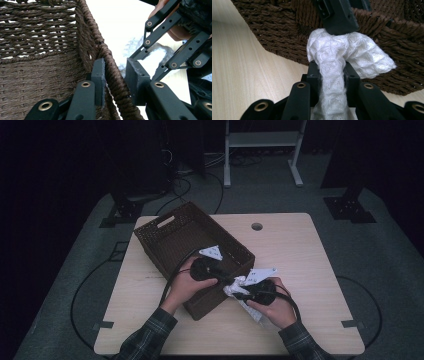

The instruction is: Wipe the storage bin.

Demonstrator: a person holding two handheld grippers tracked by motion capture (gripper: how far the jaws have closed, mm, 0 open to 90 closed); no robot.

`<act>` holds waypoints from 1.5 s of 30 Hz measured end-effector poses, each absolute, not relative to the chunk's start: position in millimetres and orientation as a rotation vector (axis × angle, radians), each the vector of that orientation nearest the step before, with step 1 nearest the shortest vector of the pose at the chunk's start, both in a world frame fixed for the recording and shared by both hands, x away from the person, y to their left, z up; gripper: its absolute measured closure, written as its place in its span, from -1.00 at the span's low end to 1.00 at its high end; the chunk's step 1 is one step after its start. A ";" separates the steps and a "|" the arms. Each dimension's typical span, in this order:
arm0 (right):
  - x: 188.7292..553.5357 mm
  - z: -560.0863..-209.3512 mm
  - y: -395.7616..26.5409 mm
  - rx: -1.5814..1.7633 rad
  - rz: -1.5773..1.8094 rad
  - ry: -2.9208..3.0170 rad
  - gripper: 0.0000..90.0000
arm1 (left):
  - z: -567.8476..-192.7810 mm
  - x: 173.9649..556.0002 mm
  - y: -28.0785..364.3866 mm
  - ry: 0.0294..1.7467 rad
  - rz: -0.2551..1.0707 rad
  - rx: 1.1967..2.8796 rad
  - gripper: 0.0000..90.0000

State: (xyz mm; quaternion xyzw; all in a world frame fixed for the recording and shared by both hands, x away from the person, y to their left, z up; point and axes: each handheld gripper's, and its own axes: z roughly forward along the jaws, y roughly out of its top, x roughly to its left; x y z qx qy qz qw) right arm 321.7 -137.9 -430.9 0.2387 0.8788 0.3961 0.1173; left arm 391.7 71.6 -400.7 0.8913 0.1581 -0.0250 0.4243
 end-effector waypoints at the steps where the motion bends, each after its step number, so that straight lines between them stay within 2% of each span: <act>1: 322.0 -431.1 -138.0 0.698 1.155 2.572 0.60 | -400.8 391.3 71.4 0.401 -0.066 2.226 0.53; 21: 339.6 -473.3 -125.5 0.774 0.972 2.704 0.60 | -400.8 391.0 71.3 0.400 -0.062 2.227 0.53; 45: 321.0 -445.4 -121.3 0.679 1.121 2.641 0.60 | -400.7 391.1 71.2 0.394 -0.059 2.228 0.53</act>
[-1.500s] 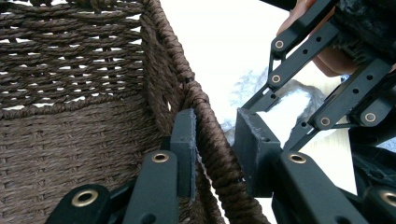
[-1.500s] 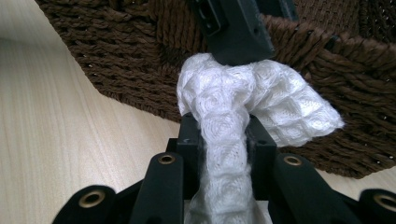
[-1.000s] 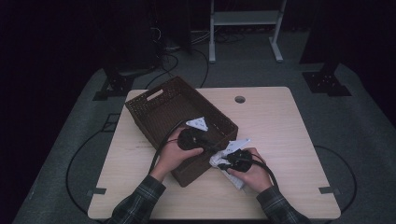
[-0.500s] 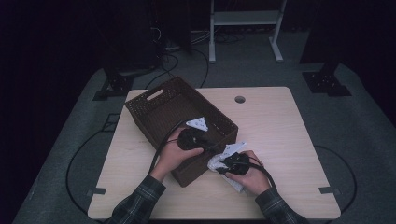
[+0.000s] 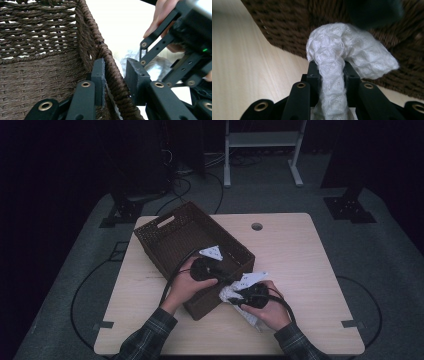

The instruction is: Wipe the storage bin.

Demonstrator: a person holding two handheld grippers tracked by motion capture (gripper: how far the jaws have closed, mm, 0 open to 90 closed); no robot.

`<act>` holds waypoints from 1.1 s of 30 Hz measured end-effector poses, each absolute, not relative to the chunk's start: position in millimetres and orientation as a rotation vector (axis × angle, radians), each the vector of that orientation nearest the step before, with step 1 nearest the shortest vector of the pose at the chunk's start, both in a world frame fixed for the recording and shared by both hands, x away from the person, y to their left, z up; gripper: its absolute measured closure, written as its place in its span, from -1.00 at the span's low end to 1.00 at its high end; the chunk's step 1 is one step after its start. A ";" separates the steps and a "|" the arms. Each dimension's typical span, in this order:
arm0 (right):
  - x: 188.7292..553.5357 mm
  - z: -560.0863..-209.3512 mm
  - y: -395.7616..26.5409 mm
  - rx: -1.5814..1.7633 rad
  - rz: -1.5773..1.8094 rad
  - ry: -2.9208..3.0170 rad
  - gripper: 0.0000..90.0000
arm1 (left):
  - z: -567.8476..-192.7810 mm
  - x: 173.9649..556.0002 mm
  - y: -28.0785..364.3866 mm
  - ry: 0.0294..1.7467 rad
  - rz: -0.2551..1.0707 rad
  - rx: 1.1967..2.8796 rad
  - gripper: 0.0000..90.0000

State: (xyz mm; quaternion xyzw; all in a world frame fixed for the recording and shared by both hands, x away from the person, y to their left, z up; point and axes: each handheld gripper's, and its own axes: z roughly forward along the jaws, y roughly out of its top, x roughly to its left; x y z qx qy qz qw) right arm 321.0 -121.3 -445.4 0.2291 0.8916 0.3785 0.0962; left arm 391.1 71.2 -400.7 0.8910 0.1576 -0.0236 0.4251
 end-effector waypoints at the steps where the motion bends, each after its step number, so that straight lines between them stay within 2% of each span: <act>1: 320.3 -442.2 -121.9 0.677 1.145 2.633 0.60 | -400.9 390.7 70.8 0.402 -0.062 2.221 0.53; 33: 299.6 -410.0 -116.8 0.555 1.266 2.529 0.61 | -400.8 391.5 71.8 0.396 -0.067 2.225 0.53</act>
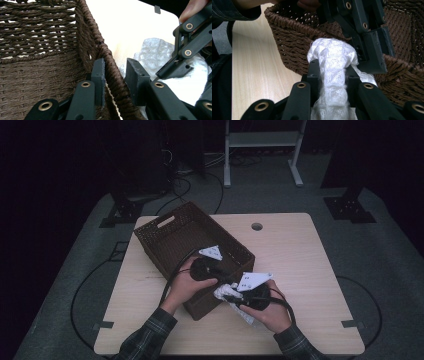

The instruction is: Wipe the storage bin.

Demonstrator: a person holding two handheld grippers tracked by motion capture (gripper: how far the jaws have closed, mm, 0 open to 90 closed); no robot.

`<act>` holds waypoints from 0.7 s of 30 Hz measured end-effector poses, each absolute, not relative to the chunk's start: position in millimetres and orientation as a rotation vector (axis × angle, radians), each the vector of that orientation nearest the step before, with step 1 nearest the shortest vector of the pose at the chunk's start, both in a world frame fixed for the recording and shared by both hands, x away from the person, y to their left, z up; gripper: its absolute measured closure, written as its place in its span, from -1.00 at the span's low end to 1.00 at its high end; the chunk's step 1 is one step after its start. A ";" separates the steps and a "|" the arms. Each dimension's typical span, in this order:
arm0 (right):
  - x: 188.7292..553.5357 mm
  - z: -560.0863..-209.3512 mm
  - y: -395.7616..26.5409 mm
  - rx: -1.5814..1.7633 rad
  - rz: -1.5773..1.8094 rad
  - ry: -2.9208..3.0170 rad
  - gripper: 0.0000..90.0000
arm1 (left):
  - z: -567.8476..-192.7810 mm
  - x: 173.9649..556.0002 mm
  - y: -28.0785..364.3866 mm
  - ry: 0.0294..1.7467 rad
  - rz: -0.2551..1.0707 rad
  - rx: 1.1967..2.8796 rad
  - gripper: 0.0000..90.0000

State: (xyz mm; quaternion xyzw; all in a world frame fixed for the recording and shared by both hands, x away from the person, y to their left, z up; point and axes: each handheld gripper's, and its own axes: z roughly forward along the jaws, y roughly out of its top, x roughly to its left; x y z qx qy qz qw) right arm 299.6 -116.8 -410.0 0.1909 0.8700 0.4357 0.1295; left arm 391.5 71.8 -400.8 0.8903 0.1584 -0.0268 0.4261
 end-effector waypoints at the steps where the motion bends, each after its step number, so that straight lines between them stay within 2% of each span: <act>1: 299.2 -409.8 -117.3 0.556 1.268 2.527 0.61 | -400.8 391.5 71.8 0.396 -0.067 2.226 0.53; 12: 300.6 -413.5 -114.7 0.564 1.295 2.515 0.62 | -400.9 391.2 71.6 0.399 -0.066 2.223 0.53; 21: 309.8 -437.5 -103.9 0.574 1.163 2.579 0.62 | -400.9 390.6 71.2 0.396 -0.059 2.227 0.53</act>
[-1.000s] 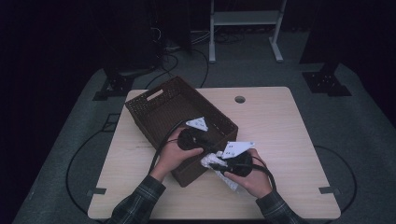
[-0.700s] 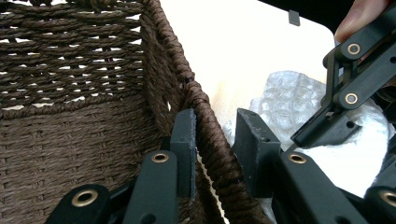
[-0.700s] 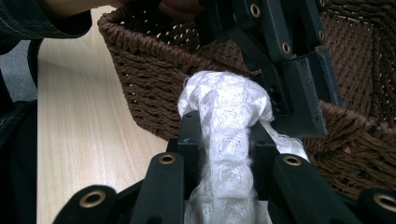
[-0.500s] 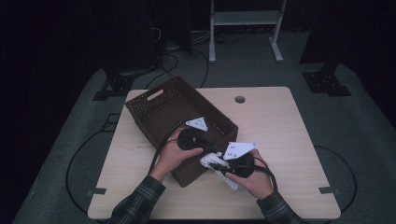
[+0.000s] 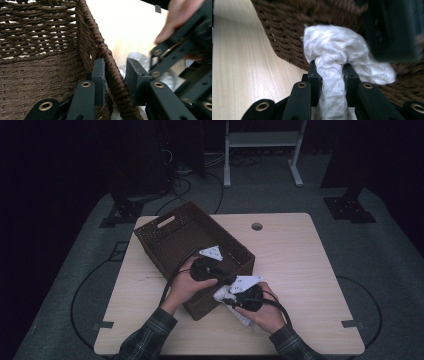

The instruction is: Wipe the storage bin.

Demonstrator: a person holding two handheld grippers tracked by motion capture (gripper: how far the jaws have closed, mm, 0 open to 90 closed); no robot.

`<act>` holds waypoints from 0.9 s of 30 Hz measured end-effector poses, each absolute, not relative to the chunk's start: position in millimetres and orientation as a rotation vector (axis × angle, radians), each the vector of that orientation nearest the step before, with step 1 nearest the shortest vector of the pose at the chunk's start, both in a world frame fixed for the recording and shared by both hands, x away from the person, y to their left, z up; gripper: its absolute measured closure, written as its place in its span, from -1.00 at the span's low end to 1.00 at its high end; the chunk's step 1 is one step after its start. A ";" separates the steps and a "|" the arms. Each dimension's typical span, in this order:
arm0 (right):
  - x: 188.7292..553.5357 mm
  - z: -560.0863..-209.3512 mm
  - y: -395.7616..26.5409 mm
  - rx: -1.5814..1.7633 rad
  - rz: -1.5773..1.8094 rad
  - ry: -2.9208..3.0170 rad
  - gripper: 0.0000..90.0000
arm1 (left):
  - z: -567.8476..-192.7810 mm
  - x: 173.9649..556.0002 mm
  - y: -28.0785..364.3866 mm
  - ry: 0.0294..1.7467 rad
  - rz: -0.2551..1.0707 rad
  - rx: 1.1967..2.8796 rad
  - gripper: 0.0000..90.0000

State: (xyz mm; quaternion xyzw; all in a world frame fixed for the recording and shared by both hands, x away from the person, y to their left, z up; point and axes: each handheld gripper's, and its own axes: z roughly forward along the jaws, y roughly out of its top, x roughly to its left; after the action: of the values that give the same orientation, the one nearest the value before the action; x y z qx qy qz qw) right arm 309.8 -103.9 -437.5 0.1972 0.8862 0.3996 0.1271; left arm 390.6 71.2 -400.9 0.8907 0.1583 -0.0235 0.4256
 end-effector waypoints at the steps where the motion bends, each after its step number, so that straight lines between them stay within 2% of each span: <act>1: 311.6 -440.6 -103.6 0.580 1.155 2.590 0.62 | -400.8 390.7 71.3 0.393 -0.058 2.230 0.54; 14: 316.3 -454.2 -102.8 0.618 1.127 2.657 0.62 | -400.7 390.5 71.2 0.393 -0.056 2.232 0.53; 20: 318.6 -473.1 -94.7 0.616 0.975 2.726 0.62 | -400.8 390.3 71.3 0.391 -0.056 2.230 0.53; 27: 319.1 -474.7 -93.8 0.622 0.959 2.730 0.62 | -400.8 390.3 71.3 0.392 -0.057 2.230 0.53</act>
State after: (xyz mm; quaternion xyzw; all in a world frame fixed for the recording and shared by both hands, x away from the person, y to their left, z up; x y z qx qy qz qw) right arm 319.1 -93.8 -474.7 0.2094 0.9186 0.3227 0.0908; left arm 390.3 71.3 -400.8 0.8916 0.1565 -0.0227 0.4244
